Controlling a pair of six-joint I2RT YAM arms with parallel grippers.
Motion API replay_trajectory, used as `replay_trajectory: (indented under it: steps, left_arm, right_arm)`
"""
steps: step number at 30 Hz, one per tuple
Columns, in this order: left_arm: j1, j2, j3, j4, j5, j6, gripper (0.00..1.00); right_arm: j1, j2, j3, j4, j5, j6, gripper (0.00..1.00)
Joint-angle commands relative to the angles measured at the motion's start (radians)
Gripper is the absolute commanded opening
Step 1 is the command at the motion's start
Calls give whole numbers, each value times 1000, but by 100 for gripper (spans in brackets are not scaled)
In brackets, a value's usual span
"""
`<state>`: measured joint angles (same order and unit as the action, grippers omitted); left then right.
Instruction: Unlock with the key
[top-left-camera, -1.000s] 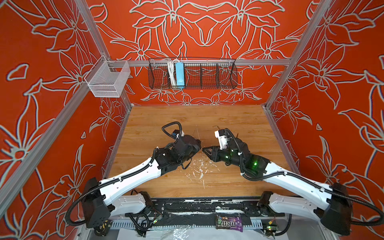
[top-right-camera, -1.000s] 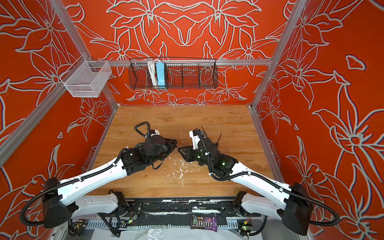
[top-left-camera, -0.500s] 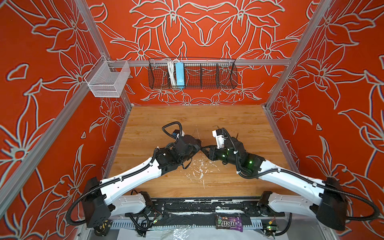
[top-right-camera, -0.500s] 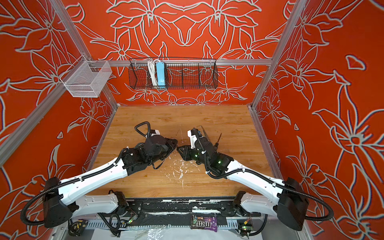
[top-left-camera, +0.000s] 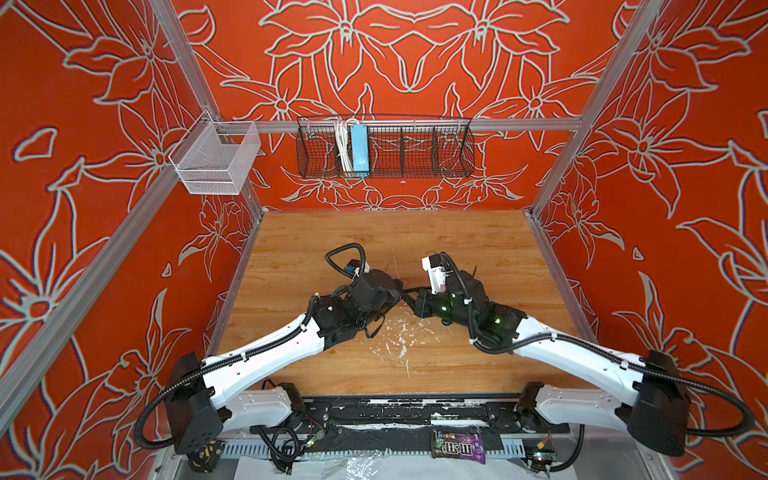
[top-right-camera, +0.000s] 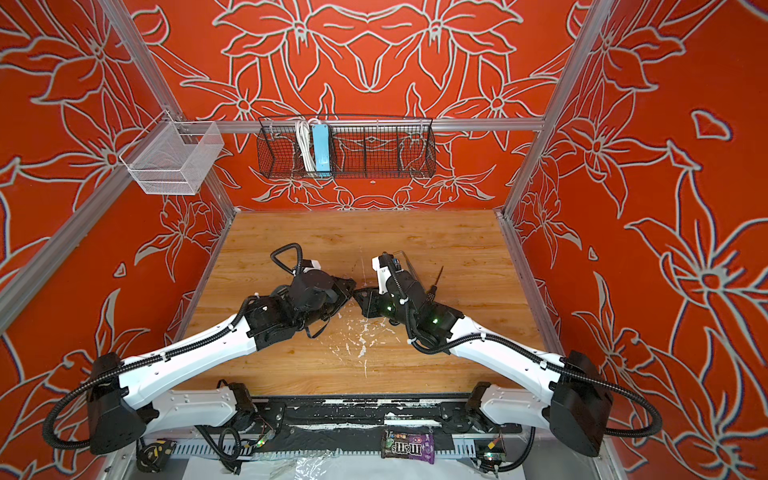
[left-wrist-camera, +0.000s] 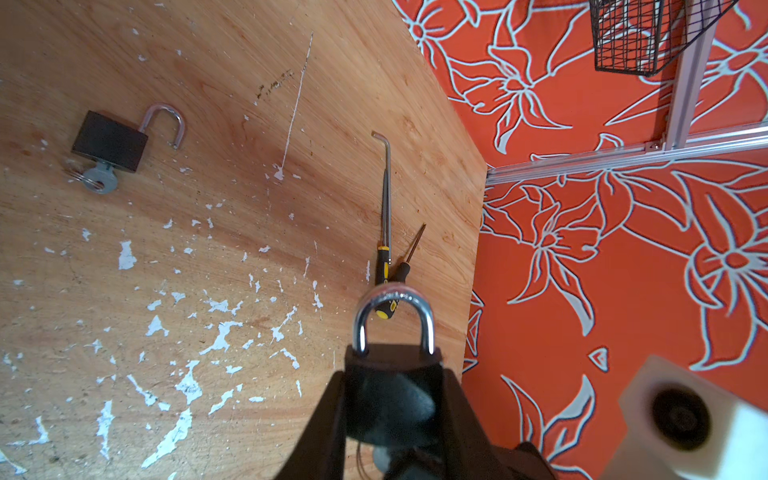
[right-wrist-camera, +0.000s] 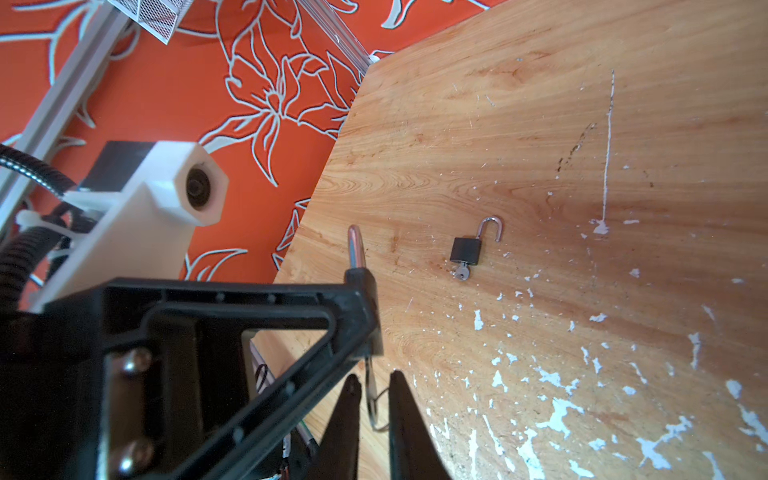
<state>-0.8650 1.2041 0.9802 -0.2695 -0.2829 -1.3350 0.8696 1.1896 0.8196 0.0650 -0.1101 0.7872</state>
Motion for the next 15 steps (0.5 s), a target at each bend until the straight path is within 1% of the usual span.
replay_trajectory:
  steps: [1,5,9,15]
  left_arm:
    - [3,8,39,45,11,0,0]
    - [3,7,46,54,26,-4,0]
    - [4,4,45,83,47,-20,0]
    - [4,-16,16,161,84,-70,0]
  right_arm:
    - [-6,14,32,13,23,-4,11]
    - [-8,26,28,11,21,13,6]
    - [-11,27,3,36,2,57,0]
    - [-10,-4,-51,129,-11,143,0]
